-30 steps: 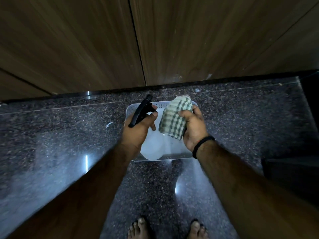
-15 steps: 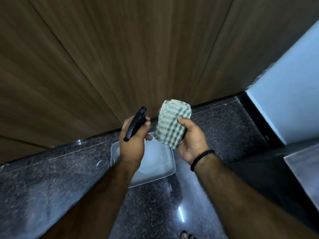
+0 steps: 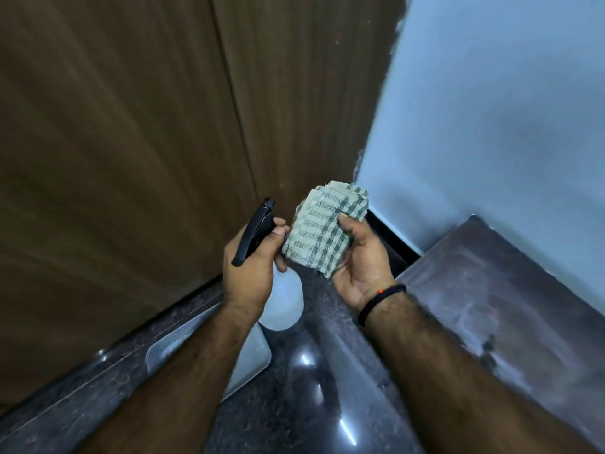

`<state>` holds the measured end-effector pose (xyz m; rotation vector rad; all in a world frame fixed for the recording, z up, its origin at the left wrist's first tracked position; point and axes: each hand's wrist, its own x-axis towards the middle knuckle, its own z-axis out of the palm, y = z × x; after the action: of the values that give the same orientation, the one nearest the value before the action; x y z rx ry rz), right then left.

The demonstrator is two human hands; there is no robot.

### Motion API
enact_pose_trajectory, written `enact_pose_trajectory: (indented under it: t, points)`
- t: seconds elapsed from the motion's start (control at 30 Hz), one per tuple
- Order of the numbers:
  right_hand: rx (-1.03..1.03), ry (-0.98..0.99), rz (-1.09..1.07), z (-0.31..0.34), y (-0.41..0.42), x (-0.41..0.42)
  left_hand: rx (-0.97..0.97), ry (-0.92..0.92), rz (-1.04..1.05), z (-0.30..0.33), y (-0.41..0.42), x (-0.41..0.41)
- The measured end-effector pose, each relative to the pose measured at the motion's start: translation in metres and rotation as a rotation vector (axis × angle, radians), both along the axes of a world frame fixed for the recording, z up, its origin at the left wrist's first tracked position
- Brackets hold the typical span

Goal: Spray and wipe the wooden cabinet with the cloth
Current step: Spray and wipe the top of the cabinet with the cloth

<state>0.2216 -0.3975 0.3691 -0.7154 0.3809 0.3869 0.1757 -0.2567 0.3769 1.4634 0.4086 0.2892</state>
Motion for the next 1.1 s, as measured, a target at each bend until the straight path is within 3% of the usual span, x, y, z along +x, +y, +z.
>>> enact_pose_trajectory:
  t: [0.37,0.83,0.9,1.03,1.1]
  points:
    - [-0.002,0.035,-0.281,0.003,-0.148,0.005,0.142,0.019,-0.301,0.014,-0.143,0.04]
    - [-0.15,0.126,-0.572,-0.012,-0.334,-0.06,0.272,0.042,-0.651,0.002,-0.311,0.041]
    - [-0.241,0.127,-0.574,-0.015,-0.359,-0.071,0.278,0.042,-0.679,0.003,-0.335,0.039]
    - [-0.622,0.083,-0.521,-0.029,-0.402,-0.092,0.316,0.02,-0.73,0.0,-0.372,0.036]
    - [-1.141,-0.003,-0.424,-0.044,-0.422,-0.108,0.329,0.023,-0.754,-0.006,-0.386,0.033]
